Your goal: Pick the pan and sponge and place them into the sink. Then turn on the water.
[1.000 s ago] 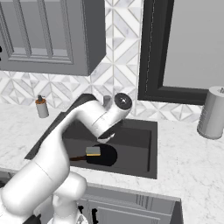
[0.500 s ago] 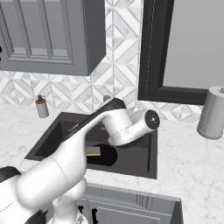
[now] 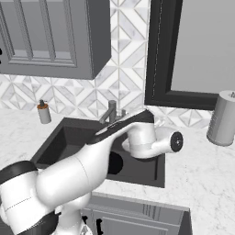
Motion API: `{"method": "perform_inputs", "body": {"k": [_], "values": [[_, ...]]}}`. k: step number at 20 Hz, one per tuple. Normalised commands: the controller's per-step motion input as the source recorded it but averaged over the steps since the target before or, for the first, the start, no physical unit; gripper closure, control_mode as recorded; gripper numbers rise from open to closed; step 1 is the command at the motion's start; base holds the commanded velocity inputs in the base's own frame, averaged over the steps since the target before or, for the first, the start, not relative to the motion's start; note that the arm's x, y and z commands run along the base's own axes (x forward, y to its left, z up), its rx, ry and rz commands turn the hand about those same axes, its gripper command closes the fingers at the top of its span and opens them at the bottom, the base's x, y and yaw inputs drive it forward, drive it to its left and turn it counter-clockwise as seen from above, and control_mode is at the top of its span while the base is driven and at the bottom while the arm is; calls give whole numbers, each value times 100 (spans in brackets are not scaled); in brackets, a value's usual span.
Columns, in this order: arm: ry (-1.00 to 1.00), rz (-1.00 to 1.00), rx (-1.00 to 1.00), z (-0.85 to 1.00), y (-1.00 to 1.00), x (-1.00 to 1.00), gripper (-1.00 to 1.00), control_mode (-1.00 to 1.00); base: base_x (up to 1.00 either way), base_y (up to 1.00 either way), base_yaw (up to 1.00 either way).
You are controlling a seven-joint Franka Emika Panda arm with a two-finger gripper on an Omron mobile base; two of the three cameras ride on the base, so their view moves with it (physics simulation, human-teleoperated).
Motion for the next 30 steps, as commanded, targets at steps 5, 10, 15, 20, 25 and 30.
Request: {"method": "perform_inputs", "body": {"k": [5,10,15,20,25,30], "values": [[-11,-11,12,-30,-13,39,-100,-100,0,0,0],[-17,-18,11,-37,-1,44,-100,-100,0,0,0],[-12,-22,13,-26,0,33,-100,-100,0,0,0],[-2,-13,16,-9,0,42,-100,-100,0,0,0],[0,-1,10,-7,0,44,-100,-100,0,0,0],[-1,0,5,-18,0,33,-100,-100,0,0,0]]}}
